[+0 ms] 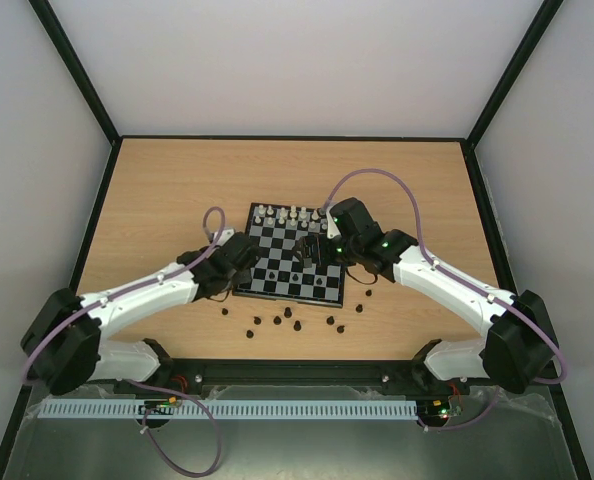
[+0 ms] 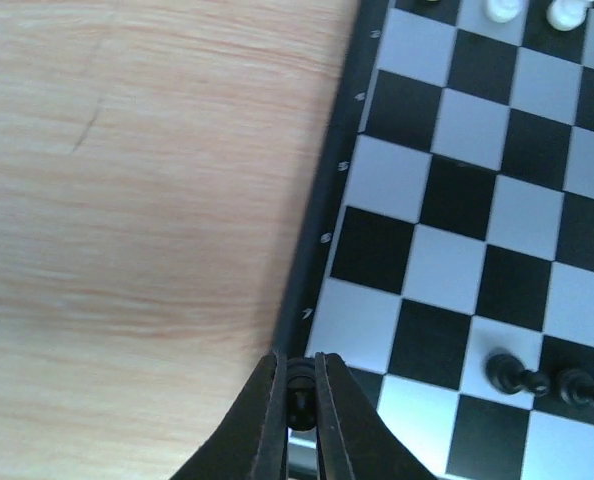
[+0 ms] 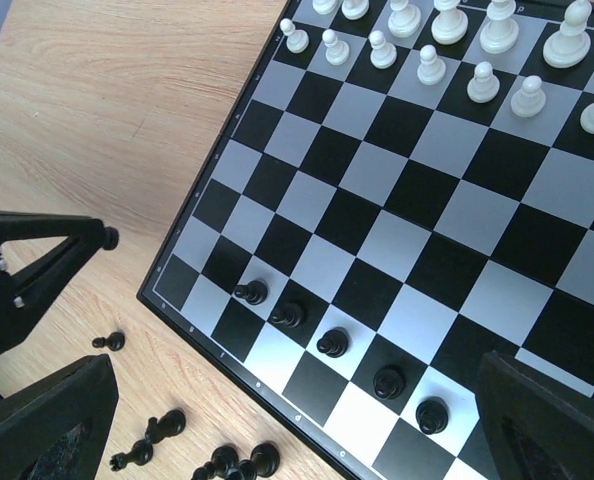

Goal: Set up the chess pieces on the board
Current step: Place the chess piece on the chessboard.

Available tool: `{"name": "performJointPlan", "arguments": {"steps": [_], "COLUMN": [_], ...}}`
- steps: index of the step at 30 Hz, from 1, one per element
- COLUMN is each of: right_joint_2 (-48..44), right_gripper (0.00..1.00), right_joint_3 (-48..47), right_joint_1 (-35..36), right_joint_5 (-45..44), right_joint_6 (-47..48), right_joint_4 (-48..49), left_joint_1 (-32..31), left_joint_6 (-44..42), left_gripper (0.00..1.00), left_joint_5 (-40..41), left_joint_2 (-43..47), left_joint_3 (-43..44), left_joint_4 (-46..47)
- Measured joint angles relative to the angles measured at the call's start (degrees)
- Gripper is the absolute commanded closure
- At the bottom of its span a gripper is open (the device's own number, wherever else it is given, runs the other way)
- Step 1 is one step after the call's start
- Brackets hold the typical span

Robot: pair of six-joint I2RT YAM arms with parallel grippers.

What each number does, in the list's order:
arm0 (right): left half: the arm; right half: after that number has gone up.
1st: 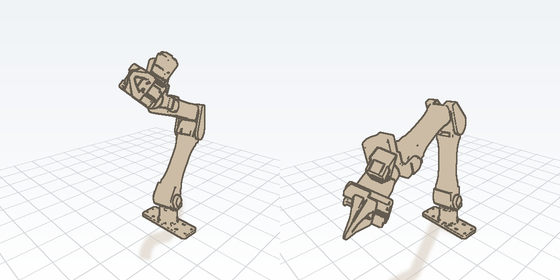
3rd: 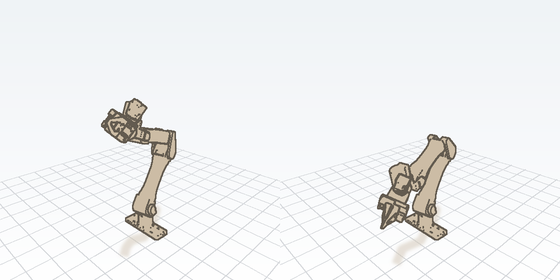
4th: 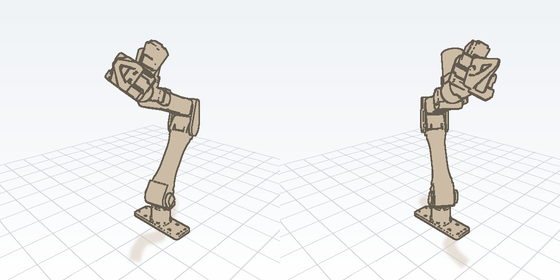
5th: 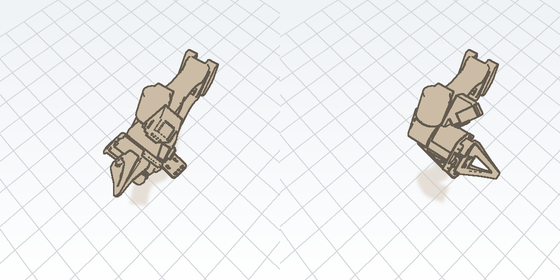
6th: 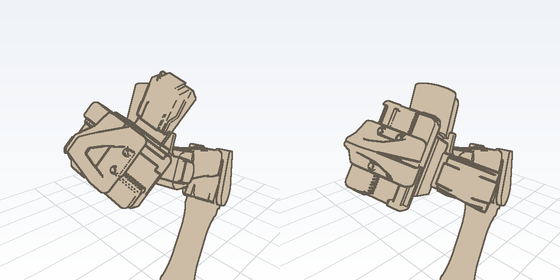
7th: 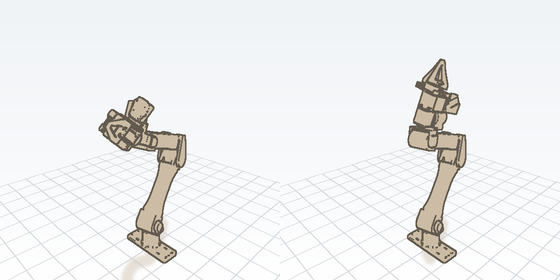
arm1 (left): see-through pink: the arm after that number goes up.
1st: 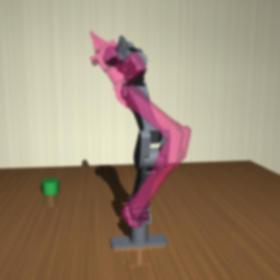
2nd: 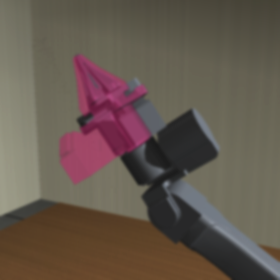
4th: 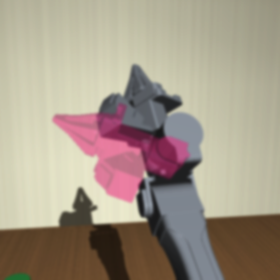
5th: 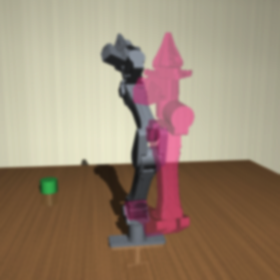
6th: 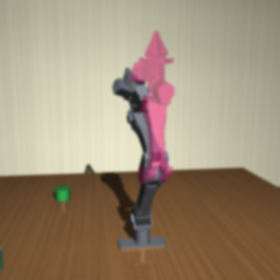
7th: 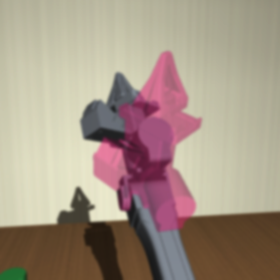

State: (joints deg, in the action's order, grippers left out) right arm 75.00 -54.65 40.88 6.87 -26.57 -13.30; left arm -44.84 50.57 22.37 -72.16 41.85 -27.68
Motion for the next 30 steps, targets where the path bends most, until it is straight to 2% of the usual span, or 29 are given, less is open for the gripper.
{"name": "performJointPlan", "arguments": {"steps": [13, 30], "right_joint_2": [-0.02, -0.74], "right_gripper": [0.02, 0.01], "right_joint_3": [0.00, 0.00], "right_joint_1": [0.00, 0.00], "right_joint_5": [-2.03, -2.58], "right_joint_6": [0.00, 0.00], "right_joint_4": [0.00, -0.02], "left_joint_1": [-0.11, -2.16], "left_joint_6": [-6.25, -7.04], "left_gripper": [0.97, 0.95], "left_joint_5": [-4.22, -6.56], "left_joint_2": [-13.66, -19.58], "left_joint_3": [8.68, 9.75], "left_joint_4": [4.04, 6.64]}}
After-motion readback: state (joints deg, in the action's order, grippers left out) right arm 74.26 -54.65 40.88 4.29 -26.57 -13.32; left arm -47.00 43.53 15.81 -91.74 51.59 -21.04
